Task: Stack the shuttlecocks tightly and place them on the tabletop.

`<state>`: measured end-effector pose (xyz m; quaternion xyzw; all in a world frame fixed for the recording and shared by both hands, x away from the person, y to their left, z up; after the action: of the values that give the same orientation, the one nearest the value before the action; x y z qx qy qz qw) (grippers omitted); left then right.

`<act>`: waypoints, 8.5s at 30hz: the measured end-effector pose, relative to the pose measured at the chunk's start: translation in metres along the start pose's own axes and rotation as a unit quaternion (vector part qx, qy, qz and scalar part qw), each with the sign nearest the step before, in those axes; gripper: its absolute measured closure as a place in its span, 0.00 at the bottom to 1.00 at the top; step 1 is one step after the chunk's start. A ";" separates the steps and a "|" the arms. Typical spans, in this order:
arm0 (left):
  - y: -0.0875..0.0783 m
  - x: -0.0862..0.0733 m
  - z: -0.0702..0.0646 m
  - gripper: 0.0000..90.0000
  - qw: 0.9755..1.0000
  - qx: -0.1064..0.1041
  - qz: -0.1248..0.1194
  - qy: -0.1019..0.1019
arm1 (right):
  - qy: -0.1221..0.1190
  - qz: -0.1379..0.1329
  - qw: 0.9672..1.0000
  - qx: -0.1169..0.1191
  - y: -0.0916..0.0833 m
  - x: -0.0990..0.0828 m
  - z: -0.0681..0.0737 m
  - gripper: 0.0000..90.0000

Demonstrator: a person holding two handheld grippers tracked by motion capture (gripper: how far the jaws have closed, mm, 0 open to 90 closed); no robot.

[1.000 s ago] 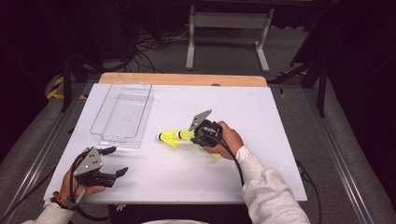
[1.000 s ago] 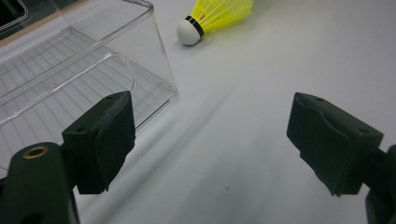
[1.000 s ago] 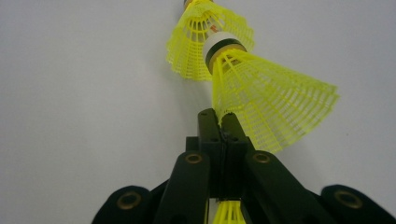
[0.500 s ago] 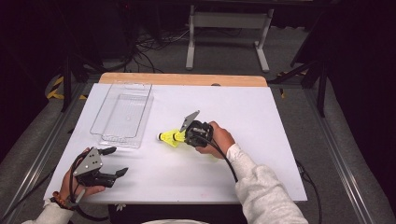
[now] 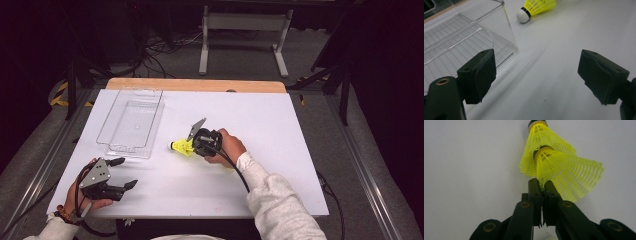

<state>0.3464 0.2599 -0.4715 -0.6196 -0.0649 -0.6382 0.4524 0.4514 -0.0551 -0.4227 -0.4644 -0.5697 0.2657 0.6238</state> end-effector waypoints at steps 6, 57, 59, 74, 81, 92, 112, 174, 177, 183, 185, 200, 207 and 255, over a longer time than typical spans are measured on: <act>0.001 0.000 0.000 0.18 1.000 -0.002 0.001 0.001 | -0.007 0.019 1.000 -0.001 0.005 0.001 0.001 0.91; 0.003 -0.001 -0.001 0.17 1.000 -0.005 0.012 0.006 | 0.019 0.017 1.000 0.016 0.014 0.006 0.006 0.88; 0.003 -0.001 -0.001 0.17 1.000 -0.005 0.011 0.006 | 0.018 0.019 0.999 0.018 0.014 0.005 0.006 0.85; 0.002 0.000 -0.001 0.17 1.000 -0.003 0.005 0.005 | 0.018 -0.044 0.999 -0.012 -0.015 -0.001 0.004 0.70; 0.001 0.000 -0.001 0.17 1.000 -0.001 0.003 0.002 | 0.023 -0.072 0.997 -0.018 -0.024 -0.005 0.004 0.69; 0.001 0.000 0.000 0.17 1.000 0.003 0.002 0.004 | 0.046 -0.123 0.991 -0.033 -0.040 -0.022 0.004 0.66; 0.000 0.001 0.000 0.17 1.000 0.011 0.001 0.004 | 0.076 -0.198 0.974 -0.074 -0.064 -0.050 0.005 0.55; -0.003 -0.003 0.001 0.17 1.000 0.016 -0.002 -0.003 | 0.118 -0.252 0.950 -0.140 -0.068 -0.137 0.042 0.19; -0.002 -0.002 0.001 0.17 1.000 0.015 -0.003 -0.003 | 0.128 -0.241 0.953 -0.134 -0.064 -0.144 0.045 0.19; 0.000 -0.001 0.001 0.17 1.000 0.012 -0.002 -0.003 | 0.137 -0.227 0.956 -0.126 -0.058 -0.154 0.049 0.20; 0.001 -0.001 0.001 0.17 1.000 0.012 -0.001 -0.004 | 0.140 -0.220 0.957 -0.125 -0.055 -0.158 0.050 0.21; -0.008 -0.006 0.001 0.17 1.000 0.022 -0.001 -0.009 | 0.137 -0.195 0.966 -0.103 -0.036 -0.155 0.049 0.35; -0.007 -0.004 0.002 0.17 1.000 0.020 -0.005 -0.007 | 0.131 -0.186 0.969 -0.098 -0.031 -0.156 0.048 0.60; -0.007 -0.005 0.000 0.16 1.000 0.019 0.000 0.007 | 0.122 -0.185 0.966 -0.134 -0.034 -0.151 0.043 1.00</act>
<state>0.3409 0.2666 -0.4717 -0.6067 -0.0735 -0.6409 0.4645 0.3723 -0.1877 -0.4661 -0.4596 -0.5959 0.0085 0.6584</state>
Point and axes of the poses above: each handheld gripper's, and its own axes: y roughly forward along the jaws, x roughly out of its top, z roughly to its left, the point moved 2 cm from there along y, roughly forward along the jaws, and after that the axes turned 7 degrees about x, right-handed, at the moved point
